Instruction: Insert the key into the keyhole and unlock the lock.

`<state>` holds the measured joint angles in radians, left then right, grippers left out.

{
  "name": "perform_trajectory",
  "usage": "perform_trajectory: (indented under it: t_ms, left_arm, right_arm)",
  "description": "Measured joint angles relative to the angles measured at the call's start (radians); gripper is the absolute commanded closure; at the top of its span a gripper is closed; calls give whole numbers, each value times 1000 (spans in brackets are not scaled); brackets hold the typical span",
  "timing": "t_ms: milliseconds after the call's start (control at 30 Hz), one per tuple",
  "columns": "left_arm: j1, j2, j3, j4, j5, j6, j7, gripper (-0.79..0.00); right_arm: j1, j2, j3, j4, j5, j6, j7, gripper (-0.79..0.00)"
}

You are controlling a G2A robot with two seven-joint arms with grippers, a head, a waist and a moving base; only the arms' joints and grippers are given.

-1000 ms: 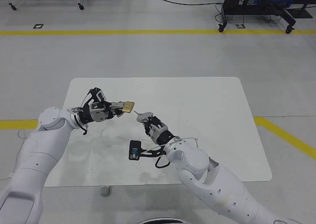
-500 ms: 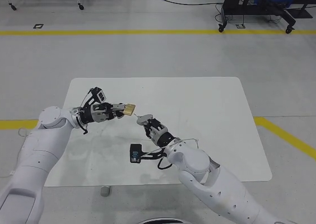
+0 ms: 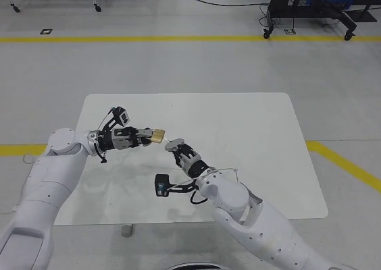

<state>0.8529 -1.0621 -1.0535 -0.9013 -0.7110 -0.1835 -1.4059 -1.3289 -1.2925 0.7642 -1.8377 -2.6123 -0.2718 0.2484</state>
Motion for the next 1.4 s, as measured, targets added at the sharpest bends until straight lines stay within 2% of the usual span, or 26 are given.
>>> perform_trajectory:
  t_ms: [367,467,733,867,1033,1400]
  left_arm:
    - [4,0,-4,-10,27,7,-8,0]
    - [2,0,-14,0,15,7,-16,0]
    - [21,3,-53,-10,-46,-43,-58,0]
    - [34,4,-60,-42,-58,-69,-98,0]
    - [45,6,-68,-68,-58,-77,-129,0]
    - [60,14,-69,-92,-55,-79,-130,0]
  right_arm:
    - [-3,-7,-1,2,-17,-11,-18,0]
    - [-15,-9,20,-7,3,13,2,0]
    - [-21,-28,117,-23,250,79,98,0]
    - [29,-52,110,9,383,78,173,0]
    - [88,-77,91,53,533,73,190,0]
    - [102,-89,60,63,558,13,139,0]
